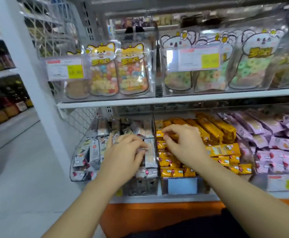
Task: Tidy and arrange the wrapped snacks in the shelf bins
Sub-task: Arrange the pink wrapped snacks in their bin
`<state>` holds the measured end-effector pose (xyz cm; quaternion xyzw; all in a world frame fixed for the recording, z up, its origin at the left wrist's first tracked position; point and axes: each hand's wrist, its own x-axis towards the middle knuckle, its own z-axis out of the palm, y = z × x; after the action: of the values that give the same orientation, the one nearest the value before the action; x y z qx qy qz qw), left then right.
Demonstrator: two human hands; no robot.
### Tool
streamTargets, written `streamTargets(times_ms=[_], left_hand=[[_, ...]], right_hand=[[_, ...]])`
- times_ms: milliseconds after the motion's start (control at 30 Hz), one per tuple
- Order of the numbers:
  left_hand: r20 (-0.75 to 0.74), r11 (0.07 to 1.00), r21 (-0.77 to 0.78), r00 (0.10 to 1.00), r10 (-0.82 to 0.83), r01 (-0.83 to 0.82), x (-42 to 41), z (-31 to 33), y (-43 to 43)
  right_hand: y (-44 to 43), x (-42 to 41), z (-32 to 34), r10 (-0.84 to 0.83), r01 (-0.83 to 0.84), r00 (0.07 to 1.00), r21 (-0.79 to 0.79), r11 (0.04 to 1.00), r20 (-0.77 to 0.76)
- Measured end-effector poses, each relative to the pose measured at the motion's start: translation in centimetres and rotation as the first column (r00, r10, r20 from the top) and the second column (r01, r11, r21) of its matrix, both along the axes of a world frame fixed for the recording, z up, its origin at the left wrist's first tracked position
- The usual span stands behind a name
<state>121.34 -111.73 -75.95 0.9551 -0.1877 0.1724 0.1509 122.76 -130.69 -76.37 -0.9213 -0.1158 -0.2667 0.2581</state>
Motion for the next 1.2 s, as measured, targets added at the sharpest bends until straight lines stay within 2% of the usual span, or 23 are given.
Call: streamTargets(times_ms=[133,233,300,433,567,667,900,967,1033,1100,1200], left_hand=[[0.008,0.994,0.042,0.994,0.105,-0.106,1.6,0.9,3.9],[-0.084,0.982,0.128,0.985,0.149,-0.138,3.4,1.6,4.9],[-0.178,0.977,0.188,0.975,0.132,-0.098,5.1,2.0,4.6],[-0.272,0.988,0.154,0.962,0.034,0.009,8.2,2.1,3.3],[-0.398,0.983,0.163,0.918,-0.007,0.078,9.9,1.4,3.0],[-0.406,0.981,0.149,0.912,-0.056,0.126,10.2,1.4,3.1],[-0.433,0.992,-0.045,0.893,-0.125,0.117,9.8,1.6,3.2],[-0.422,0.992,-0.049,0.897,-0.130,0.121,9.6,1.5,3.1],[-0.431,0.992,-0.015,0.894,-0.121,0.127,9.5,1.2,2.8],[-0.450,0.988,0.031,0.885,-0.120,0.150,9.4,0.9,2.5],[-0.458,0.987,0.023,0.880,-0.129,0.157,9.4,0.9,2.1]], right_hand=[[2.2,2.5,-0.1,0.046,-0.058,0.990,-0.089,0.994,-0.130],[3.5,4.2,-0.2,0.078,-0.095,0.982,-0.096,0.991,-0.172],[4.5,5.4,-0.3,0.058,-0.092,0.976,-0.152,0.984,-0.211],[5.6,7.0,-0.2,0.050,-0.083,0.983,-0.184,0.979,-0.177],[5.5,8.1,-0.2,0.042,-0.102,0.975,-0.278,0.955,-0.216],[5.2,8.8,-0.5,0.070,-0.109,0.974,-0.174,0.979,-0.217],[5.0,8.3,-0.9,0.022,-0.022,0.990,-0.005,1.000,-0.142],[4.9,8.2,-0.8,-0.005,0.010,0.996,0.059,0.998,-0.086],[4.7,8.0,-0.6,-0.035,0.046,0.998,0.199,0.979,-0.054],[4.4,7.8,-0.5,-0.063,0.074,0.997,0.334,0.940,-0.046],[4.3,7.3,-1.0,-0.086,0.111,0.993,0.432,0.895,-0.076]])
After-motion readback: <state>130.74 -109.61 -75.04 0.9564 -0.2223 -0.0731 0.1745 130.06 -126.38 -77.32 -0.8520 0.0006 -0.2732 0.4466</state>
